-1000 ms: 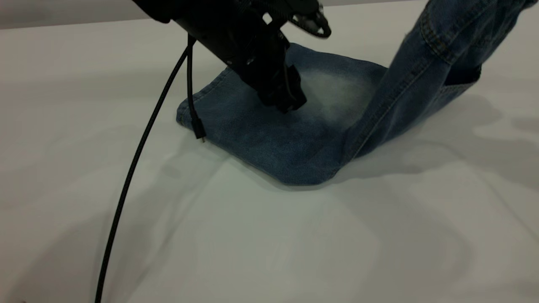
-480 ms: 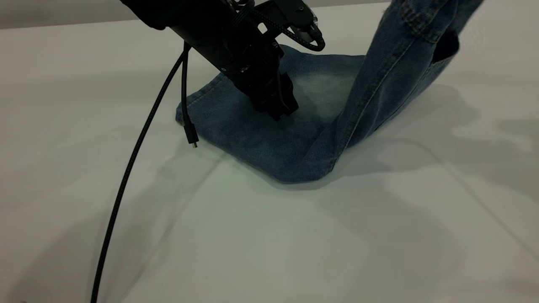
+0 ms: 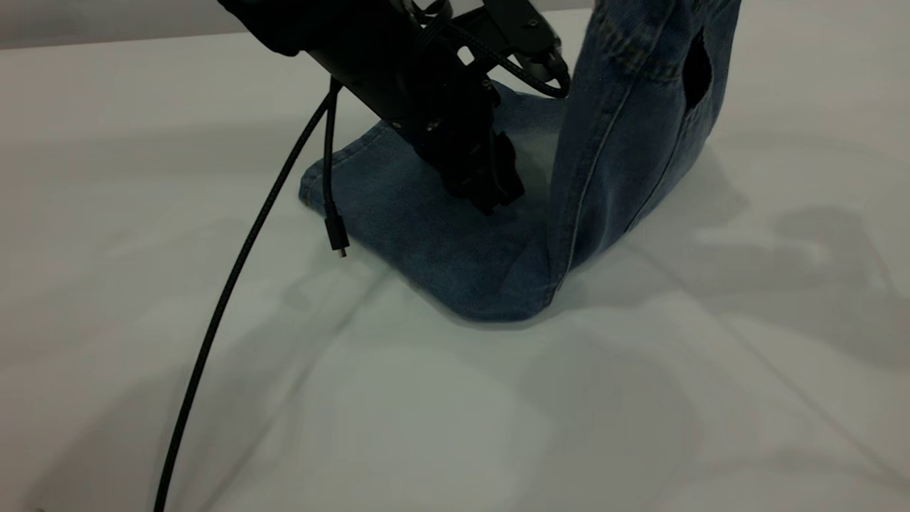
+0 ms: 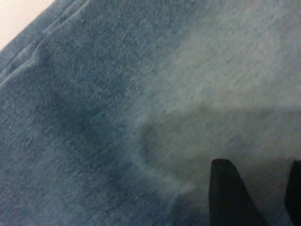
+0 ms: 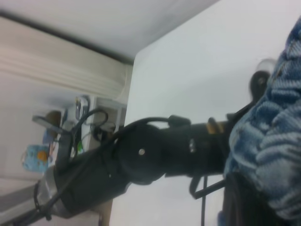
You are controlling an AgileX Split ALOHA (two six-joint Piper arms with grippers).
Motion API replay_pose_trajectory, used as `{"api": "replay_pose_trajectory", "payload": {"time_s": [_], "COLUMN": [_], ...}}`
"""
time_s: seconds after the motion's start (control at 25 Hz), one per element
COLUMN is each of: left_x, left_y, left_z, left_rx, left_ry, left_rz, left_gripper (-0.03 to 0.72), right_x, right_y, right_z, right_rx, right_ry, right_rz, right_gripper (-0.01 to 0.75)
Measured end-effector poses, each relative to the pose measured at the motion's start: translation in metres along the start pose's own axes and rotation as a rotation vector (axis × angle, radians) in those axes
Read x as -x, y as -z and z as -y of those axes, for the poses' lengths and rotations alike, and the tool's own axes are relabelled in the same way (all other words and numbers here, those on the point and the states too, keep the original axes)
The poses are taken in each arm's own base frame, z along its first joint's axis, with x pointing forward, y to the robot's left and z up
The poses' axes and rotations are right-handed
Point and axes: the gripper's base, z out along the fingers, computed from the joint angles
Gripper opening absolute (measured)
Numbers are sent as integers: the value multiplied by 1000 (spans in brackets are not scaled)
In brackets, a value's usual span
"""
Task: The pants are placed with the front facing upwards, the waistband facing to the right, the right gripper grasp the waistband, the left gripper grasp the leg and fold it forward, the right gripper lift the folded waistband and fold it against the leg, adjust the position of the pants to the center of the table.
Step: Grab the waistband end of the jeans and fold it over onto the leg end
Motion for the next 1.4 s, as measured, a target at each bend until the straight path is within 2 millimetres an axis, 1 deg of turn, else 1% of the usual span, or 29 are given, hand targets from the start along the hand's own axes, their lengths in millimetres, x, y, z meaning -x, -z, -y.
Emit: {"api": "replay_pose_trajectory", "payload": {"time_s": [0.2,0.32,0.48,0.6,0.68,0.84,1.08,1.16,1.28,1.4], "left_x": [2,3,7,3,1,1,3,6,14,22], "left_y": [-1,0,9,14,21,44,90,105,124,138], "left_z": [3,-2,-10,-20,-30,-54,-84,-90,-93,-93], "left_rx": [0,39,83,105,141,227,317,344,371,386], "left_ry": [0,12,27,44,82,140,176,180,171,159], "left_rz": [4,10,30,33,43,79,138,161,193,220], "left_gripper": [307,307,307,307,307,307,307,307,307,307], "right_x": [-4,-3,-4,-3,-3,-3,-3,-4,-2,0], "right_y": [-5,-5,-5,-5,-5,-5,-6,-8,-10,-17], "right_z": [-2,0,-1,0,0,0,2,5,5,-5], "right_rx": [-9,-28,-24,-32,-34,-34,-37,-41,-40,-17], "right_ry": [20,20,19,19,19,20,37,29,33,68], "right_rz": [-18,-9,-11,-7,-6,-6,-12,-17,-21,-34], "right_gripper": [79,78,78,78,78,78,78,78,78,78]}}
